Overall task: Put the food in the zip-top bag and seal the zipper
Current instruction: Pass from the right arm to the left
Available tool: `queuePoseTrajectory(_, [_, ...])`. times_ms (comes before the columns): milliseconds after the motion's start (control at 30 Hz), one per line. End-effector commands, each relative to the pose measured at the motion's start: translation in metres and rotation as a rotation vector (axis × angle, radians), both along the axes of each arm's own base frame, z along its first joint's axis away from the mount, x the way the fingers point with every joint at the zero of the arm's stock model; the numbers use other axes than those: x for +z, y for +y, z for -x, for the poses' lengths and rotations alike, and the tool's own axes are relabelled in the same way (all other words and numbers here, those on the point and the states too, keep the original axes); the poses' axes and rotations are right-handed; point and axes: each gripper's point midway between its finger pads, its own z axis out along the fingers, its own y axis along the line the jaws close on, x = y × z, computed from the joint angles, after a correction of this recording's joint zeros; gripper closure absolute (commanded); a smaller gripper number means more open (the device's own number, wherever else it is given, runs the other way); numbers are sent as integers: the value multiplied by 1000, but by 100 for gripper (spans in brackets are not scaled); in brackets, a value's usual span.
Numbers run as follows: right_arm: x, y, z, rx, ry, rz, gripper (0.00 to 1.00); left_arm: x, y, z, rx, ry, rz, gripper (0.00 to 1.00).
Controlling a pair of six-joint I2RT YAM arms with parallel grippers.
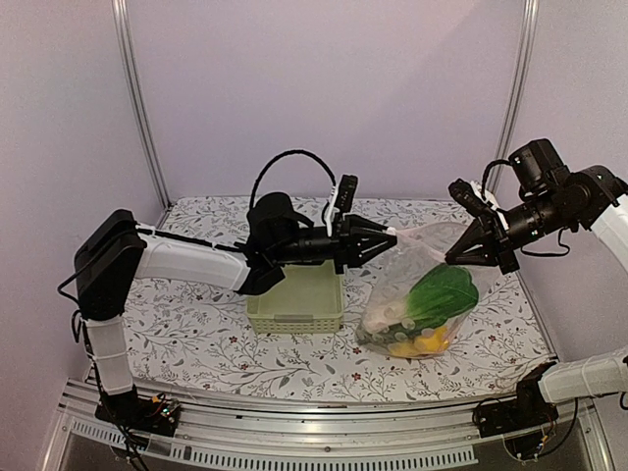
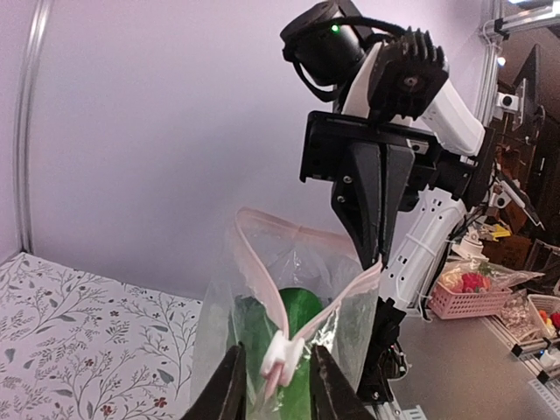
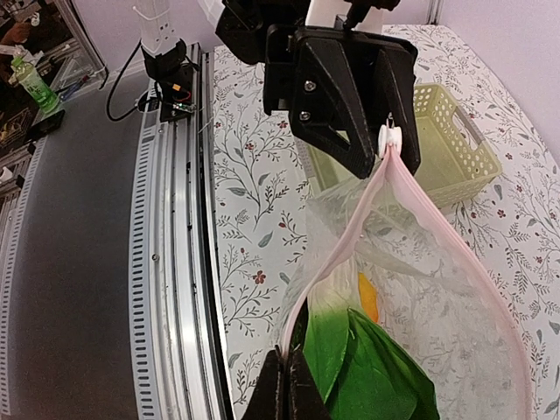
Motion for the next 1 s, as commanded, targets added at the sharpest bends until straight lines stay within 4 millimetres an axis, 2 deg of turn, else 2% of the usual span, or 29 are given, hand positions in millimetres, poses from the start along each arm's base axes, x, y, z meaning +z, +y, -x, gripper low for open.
queuePoseTrajectory(0, [0, 2, -5, -14, -2, -3, 100, -6, -3, -3, -19, 1, -13, 79])
queuePoseTrajectory(67, [0, 3, -5, -12, 2, -5, 100, -5, -2, -1, -16, -2, -13, 77])
queuePoseTrajectory(133, [1, 3, -6, -14, 0, -8, 100, -7, -3, -1, -13, -2, -21, 67])
queuePoseTrajectory(200, [2, 4, -6, -14, 1, -10, 100, -10, -5, 0, -12, -3, -35, 66])
queuePoseTrajectory(467, [1, 3, -7, -20, 4, -6, 100, -15, -8, -3, -10, 7, -45, 77])
queuePoseTrajectory(700, [1, 4, -7, -20, 5, -8, 100, -16, -6, -4, 4, 7, -54, 82])
queuePoseTrajectory(867, [-1, 3, -12, -41, 0, 5, 100, -13, -3, -5, 22, -5, -67, 96])
queuePoseTrajectory(967, [-2, 2, -20, -71, -15, 18, 100, -7, 1, -7, 48, -29, -92, 100])
